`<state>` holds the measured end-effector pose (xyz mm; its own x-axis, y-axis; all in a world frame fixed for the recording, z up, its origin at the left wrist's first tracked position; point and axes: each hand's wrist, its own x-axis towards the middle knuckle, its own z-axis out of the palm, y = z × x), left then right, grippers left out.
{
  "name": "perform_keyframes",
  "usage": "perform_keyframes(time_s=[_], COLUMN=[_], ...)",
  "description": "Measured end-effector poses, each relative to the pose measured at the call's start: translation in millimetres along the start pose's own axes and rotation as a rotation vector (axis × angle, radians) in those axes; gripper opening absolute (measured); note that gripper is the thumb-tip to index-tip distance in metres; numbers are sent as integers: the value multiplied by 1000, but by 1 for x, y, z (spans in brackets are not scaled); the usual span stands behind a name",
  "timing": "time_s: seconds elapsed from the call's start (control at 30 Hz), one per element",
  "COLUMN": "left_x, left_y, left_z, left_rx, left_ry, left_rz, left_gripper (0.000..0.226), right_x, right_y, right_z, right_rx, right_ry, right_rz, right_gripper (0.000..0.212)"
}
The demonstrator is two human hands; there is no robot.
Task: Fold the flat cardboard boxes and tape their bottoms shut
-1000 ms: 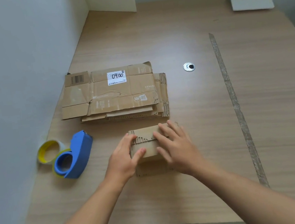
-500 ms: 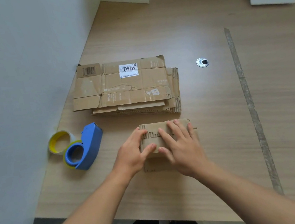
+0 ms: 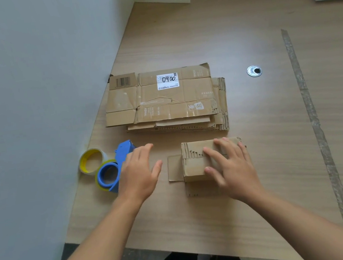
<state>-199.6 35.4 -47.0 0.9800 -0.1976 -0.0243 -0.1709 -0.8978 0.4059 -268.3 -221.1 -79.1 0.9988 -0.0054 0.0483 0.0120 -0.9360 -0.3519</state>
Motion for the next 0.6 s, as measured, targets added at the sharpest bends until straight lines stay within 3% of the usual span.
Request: perform_keyframes(time_s=[0.1, 0.27, 0.47, 0.6], left_x=[1, -2, -4, -6], left_y=[-26, -52, -57, -50], left_z=[-9, -10, 8, 19], left_rx=[198, 390, 164, 105], left_ry=[29, -153, -194, -244], left_rz=[-109, -294, -331, -261], left_gripper=[59, 71, 72, 72], right_x=[0, 0, 0, 1], right_y=[0, 1, 0, 0], right_z=[1, 2, -1, -2], right_rx=[11, 2, 26, 46], right_ry=[31, 35, 15, -3], right_rz=[4, 7, 19, 27], right_gripper=[56, 56, 59, 60])
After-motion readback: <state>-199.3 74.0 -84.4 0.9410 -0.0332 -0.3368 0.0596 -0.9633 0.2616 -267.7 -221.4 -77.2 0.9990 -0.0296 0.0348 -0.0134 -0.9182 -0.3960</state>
